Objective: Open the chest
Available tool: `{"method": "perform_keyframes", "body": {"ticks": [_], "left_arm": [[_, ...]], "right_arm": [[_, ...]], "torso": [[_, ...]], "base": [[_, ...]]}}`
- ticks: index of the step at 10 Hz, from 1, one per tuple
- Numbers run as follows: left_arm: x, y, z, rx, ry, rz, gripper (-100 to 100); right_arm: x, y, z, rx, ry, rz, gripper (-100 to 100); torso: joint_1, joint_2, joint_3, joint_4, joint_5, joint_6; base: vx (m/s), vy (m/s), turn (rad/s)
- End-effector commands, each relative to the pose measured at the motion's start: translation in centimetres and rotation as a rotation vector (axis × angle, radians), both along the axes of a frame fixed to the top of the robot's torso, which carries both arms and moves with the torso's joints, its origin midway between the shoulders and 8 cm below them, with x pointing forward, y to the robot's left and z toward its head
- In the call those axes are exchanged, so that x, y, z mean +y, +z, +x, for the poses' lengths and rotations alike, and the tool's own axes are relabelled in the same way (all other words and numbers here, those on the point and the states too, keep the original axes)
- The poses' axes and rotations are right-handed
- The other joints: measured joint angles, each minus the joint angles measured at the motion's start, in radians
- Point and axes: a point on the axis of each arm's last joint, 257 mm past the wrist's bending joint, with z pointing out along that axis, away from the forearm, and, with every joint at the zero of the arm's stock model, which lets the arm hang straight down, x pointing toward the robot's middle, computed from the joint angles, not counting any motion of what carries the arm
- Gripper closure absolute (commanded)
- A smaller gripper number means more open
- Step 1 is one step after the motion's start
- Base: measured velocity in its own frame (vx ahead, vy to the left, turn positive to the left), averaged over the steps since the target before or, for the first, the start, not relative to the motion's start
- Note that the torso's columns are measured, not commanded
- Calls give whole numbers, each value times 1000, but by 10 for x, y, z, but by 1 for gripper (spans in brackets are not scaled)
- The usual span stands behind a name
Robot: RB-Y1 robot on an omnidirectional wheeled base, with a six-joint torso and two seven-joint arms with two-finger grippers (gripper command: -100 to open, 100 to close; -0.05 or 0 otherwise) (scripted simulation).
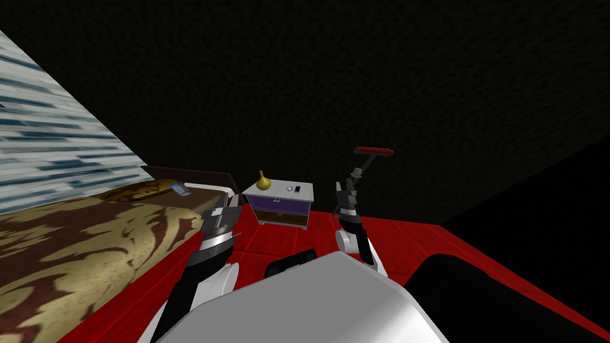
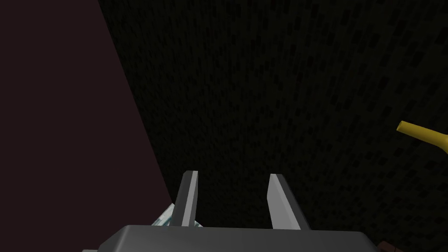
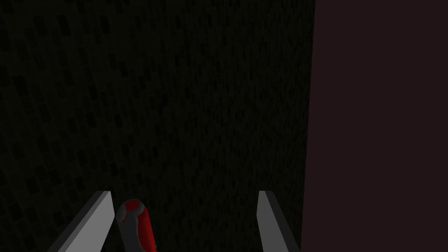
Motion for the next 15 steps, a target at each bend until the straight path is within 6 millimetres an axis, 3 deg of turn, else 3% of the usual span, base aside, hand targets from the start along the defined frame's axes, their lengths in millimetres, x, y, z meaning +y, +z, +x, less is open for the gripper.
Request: {"method": "perform_keyframes", "body": {"ticks": [1, 3, 4, 6, 15], "left_arm": [[0, 0, 0, 0, 0, 0, 0], [0, 0, 0, 0, 0, 0, 0], [-4, -5, 2, 10, -20, 34, -100], [-9, -16, 5, 28, -46, 79, -100], [-15, -84, 21, 98, -99, 171, -100]], "right_arm": [[0, 0, 0, 0, 0, 0, 0], [0, 0, 0, 0, 0, 0, 0], [0, 0, 0, 0, 0, 0, 0], [0, 0, 0, 1, 0, 0, 0], [0, 0, 0, 1, 0, 0, 0]], "torso": [[0, 74, -147, 74, 0, 0], [0, 222, -443, 221, 0, 0], [0, 295, -590, 295, 0, 0], [1, 337, -679, 338, 0, 0], [0, 343, -684, 342, 0, 0]], "base": [[0, 0, 0], [0, 0, 0], [17, 0, -15], [28, 6, -25], [55, 13, -40]]}}
